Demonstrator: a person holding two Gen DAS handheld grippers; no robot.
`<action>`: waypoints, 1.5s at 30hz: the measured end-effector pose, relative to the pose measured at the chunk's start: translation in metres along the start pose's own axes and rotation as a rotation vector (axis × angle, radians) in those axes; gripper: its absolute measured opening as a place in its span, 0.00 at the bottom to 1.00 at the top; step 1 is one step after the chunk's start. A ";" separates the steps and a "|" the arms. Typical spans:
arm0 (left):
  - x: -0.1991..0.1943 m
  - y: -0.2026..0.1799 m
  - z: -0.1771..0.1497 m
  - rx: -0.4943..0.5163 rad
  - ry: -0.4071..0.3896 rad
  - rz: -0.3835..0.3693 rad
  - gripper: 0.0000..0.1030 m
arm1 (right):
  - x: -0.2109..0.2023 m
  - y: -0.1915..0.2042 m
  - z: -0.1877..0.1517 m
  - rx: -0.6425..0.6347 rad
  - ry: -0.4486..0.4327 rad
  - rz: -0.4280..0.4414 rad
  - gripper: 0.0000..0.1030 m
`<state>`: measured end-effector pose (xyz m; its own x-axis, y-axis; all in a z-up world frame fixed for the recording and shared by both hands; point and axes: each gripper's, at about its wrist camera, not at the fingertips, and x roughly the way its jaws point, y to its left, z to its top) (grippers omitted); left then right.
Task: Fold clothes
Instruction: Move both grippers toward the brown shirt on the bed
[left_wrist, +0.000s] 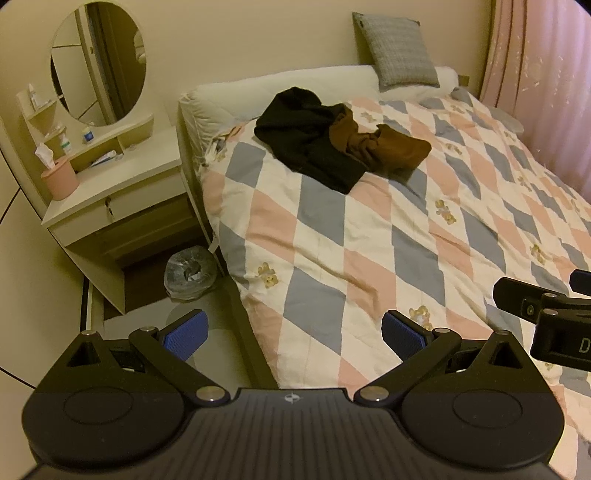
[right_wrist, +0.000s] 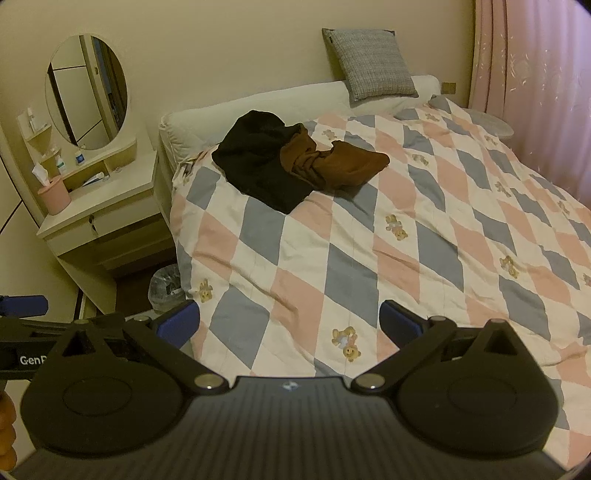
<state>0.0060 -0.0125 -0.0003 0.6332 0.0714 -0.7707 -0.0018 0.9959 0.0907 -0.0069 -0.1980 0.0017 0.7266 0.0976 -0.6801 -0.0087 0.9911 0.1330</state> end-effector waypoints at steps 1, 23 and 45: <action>0.000 -0.001 0.000 0.000 -0.002 0.001 1.00 | 0.000 -0.001 0.001 0.000 -0.002 0.001 0.99; 0.000 -0.011 0.017 0.007 -0.043 -0.003 1.00 | 0.001 -0.022 0.025 0.009 -0.044 -0.003 0.99; 0.048 -0.018 0.031 0.065 0.031 -0.043 1.00 | 0.033 -0.038 0.029 0.052 -0.032 -0.026 0.99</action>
<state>0.0602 -0.0291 -0.0192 0.6074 0.0317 -0.7938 0.0755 0.9924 0.0974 0.0376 -0.2352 -0.0048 0.7478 0.0686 -0.6604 0.0451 0.9871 0.1536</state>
